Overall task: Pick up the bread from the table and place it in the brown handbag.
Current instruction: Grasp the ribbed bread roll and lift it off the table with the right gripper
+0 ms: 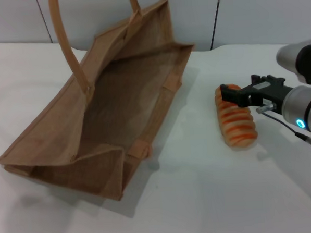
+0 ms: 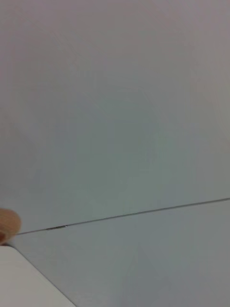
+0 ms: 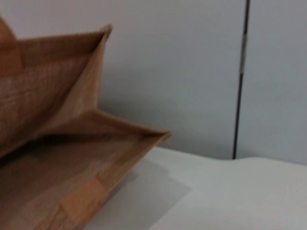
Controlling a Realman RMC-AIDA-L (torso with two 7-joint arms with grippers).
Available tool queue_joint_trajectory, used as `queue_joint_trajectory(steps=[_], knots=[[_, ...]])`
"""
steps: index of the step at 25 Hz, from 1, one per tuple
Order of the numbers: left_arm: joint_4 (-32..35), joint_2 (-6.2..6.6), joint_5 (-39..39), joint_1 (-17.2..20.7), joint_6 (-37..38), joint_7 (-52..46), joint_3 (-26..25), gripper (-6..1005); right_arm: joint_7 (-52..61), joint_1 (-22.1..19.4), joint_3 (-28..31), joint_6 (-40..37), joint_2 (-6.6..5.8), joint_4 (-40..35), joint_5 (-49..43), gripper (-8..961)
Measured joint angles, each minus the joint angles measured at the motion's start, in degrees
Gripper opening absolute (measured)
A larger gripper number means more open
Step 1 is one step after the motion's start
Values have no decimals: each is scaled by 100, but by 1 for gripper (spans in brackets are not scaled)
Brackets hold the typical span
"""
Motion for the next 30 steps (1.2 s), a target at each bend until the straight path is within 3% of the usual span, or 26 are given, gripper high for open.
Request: queue_joint_trajectory(steps=[19,30], knots=[[80,-13,464,-212,-232,-129,70,128,93,556,372,1444,29,414,465,862],[138,9,518,-219,-255,-129,89,131,80,730,370,1807,27,415,650,865]])
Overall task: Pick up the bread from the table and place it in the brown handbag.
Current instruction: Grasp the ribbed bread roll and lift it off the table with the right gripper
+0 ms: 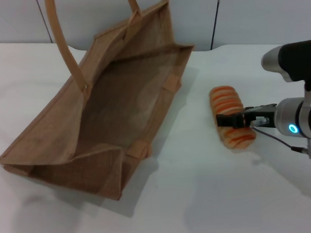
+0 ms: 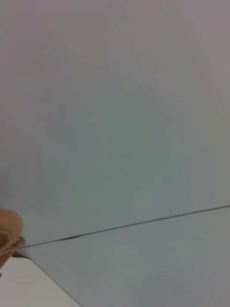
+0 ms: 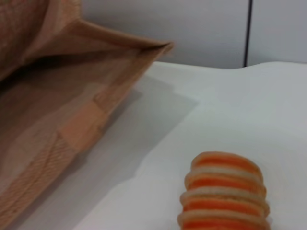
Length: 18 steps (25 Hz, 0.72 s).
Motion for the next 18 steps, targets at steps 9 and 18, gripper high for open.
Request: queue_joint_trajectory(steps=[9,18], knots=[[2,9,13,-97,-49,0,-1,132,-34,187,-33,142,0,163,84,866],[2,-42,191,-142,-64,0,41,134,-28,428,-29,229,0,527,120,867]])
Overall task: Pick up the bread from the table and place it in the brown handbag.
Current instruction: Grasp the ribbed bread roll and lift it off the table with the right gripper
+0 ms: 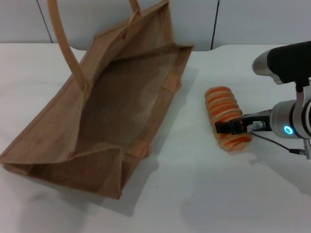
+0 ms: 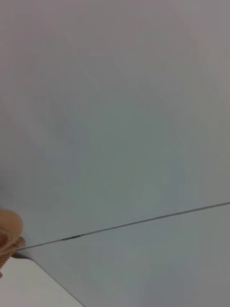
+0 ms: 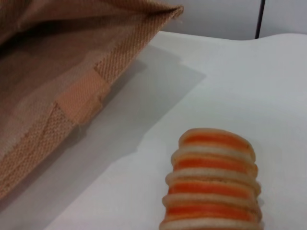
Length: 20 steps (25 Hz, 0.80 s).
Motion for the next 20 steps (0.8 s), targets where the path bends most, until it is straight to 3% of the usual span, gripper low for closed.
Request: queue_joint_trajectory(steps=[4,6,20], knots=[[0,2,41,-6,0,-5,36,135,-3,7,27,33,0,-8,5,867],[0,1,44,-7,0,-4,37,136,-6,7,36,42,0,-40,10,797],[22,-7,46,-131,7,5,88,139,-457,9,219,119,-28,-153,26,682]])
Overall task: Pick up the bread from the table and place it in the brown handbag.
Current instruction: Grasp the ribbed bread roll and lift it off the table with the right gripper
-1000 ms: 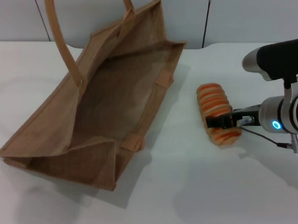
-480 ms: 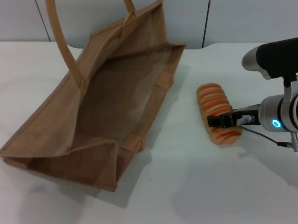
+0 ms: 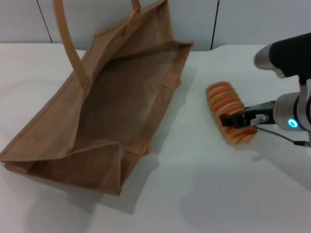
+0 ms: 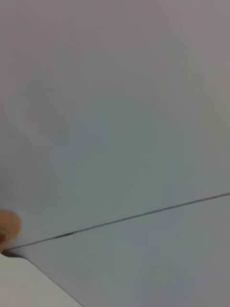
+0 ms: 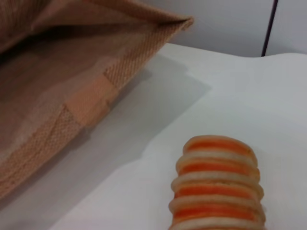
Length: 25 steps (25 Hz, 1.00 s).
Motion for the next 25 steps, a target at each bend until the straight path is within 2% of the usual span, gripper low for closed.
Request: queue_joint_trajectory(steps=[8,16,25], knots=[[129,-20,0,-49,34,-3,162,140,-398,-132,504,362,20,-718,5,615],[114,-102,237,-290,79,-13,382,142,-440,-211,252,709,40,-1472,106,525],[99,-181,378,-312,152,-19,466,144,-443,-349,212,1045,43,-2150,121,488]])
